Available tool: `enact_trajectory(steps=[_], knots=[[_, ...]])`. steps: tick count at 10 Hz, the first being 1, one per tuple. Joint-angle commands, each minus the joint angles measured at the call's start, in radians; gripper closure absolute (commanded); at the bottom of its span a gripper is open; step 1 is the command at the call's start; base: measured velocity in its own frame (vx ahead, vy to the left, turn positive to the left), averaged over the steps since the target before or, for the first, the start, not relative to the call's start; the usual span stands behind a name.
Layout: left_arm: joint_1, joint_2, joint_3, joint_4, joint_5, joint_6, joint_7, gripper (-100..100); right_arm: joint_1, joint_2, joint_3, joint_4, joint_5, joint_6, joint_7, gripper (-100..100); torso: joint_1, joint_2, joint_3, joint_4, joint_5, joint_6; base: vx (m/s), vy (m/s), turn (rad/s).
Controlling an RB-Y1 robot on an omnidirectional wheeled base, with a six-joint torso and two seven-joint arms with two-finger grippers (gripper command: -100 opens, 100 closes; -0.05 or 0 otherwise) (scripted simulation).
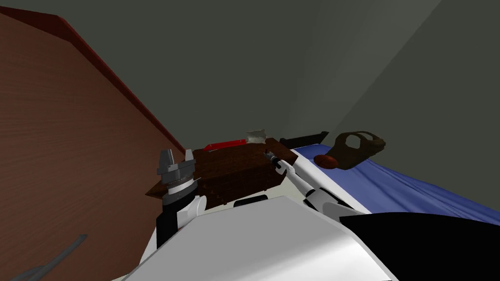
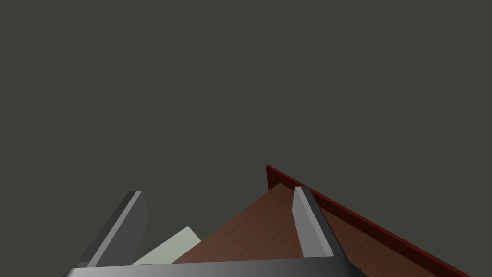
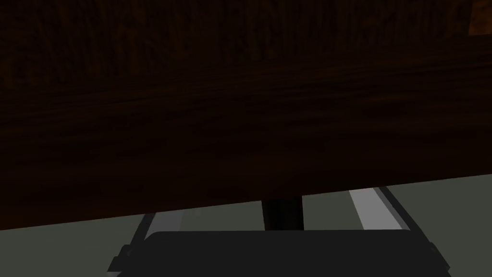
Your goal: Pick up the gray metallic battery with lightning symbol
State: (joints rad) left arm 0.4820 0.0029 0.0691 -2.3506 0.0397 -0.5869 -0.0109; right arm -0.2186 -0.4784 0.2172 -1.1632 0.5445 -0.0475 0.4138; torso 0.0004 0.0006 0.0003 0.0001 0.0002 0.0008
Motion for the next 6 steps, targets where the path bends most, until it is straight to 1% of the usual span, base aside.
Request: enact_trajectory(steps=[1, 2, 3, 4, 5, 6], knots=[[0.000, 0.000, 0.000, 0.000, 0.000, 0.000, 0.000, 0, -0.007, 0.001, -0.003, 0.032, 0.001, -0.008, 0.001, -100, 0.000, 0.000, 0.000, 0.000, 0.000, 0.000, 0.000, 0.000, 0.000], [0.000, 0.000, 0.000, 0.000, 0.000, 0.000, 0.000, 0, -0.054, 0.050, 0.022, 0.068, 0.022, -0.034, 0.009, -100, 0.000, 0.000, 0.000, 0.000, 0.000, 0.000, -0.002, -0.024, -0.352], [0.000, 0.000, 0.000, 0.000, 0.000, 0.000, 0.000, 0, -0.090, 0.053, 0.022, 0.118, 0.022, -0.034, 0.009, -100, -0.001, 0.000, 0.000, 0.000, 0.000, 0.001, -0.003, -0.019, -0.208], [0.000, 0.000, 0.000, 0.000, 0.000, 0.000, 0.000, 0, -0.121, 0.098, 0.047, 0.151, 0.042, -0.059, 0.017, -100, -0.001, 0.000, 0.000, 0.000, 0.000, 0.000, -0.004, -0.036, -0.366], [0.000, 0.000, 0.000, 0.000, 0.000, 0.000, 0.000, 0, -0.145, 0.105, 0.047, 0.178, 0.042, -0.059, 0.017, -100, -0.002, 0.000, 0.000, 0.000, 0.000, 0.001, -0.004, -0.023, -0.128], [0.000, 0.000, 0.000, 0.000, 0.000, 0.000, 0.000, 0, -0.167, 0.105, 0.047, 0.190, 0.042, -0.059, 0.017, -100, -0.001, 0.000, 0.000, 0.000, 0.000, 0.000, -0.002, -0.011, 0.052]])
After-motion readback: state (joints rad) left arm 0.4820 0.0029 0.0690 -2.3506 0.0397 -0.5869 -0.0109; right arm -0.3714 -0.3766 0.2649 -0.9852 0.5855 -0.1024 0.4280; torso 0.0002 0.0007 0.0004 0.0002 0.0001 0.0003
